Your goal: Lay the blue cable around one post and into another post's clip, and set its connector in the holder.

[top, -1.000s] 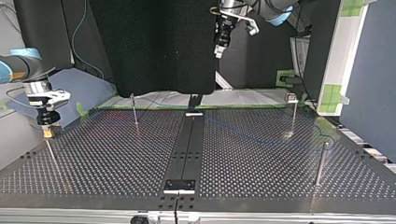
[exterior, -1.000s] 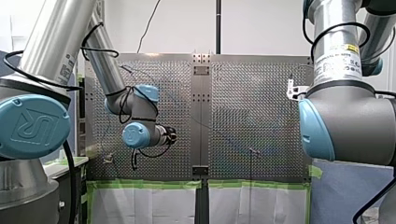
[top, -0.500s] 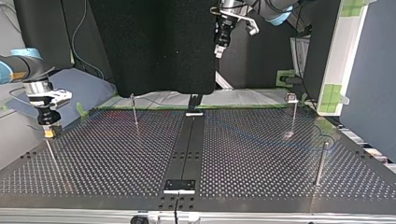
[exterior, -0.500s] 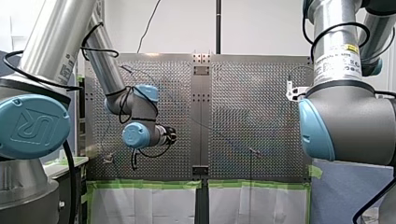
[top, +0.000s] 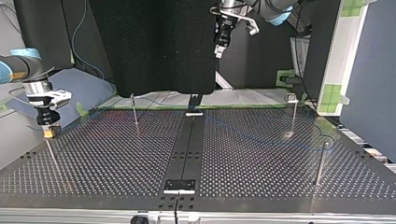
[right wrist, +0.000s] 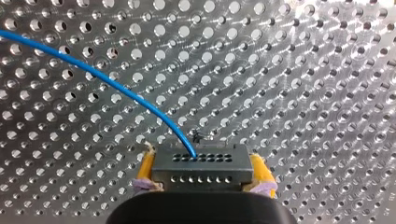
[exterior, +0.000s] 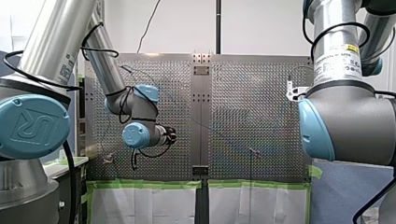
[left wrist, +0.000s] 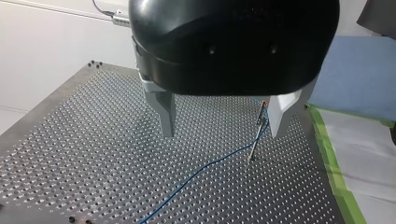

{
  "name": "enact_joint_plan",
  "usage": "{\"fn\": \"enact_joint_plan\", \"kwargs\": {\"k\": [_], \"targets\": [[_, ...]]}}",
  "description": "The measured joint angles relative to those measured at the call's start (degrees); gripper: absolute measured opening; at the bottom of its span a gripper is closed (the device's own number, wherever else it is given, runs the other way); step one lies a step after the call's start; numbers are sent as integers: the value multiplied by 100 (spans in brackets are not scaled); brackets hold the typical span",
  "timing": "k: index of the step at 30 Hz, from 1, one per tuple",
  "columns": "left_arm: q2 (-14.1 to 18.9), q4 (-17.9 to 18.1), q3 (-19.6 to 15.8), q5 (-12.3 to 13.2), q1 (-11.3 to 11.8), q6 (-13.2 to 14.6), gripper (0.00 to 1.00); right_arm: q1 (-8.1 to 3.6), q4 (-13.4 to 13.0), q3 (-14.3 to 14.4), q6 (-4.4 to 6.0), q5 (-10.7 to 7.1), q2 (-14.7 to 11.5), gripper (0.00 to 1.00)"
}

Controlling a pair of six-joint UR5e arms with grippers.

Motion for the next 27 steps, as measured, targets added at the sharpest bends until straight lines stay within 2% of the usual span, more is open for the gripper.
{"fn": "enact_joint_plan", "kwargs": {"k": [17,27], "targets": [[1,-2,-1,1,1,0,98,-6,-118,1,124,-21,5,0],[2,1,2,8,-1,0,98,-29,-117,0,145,-12,5,0]]}}
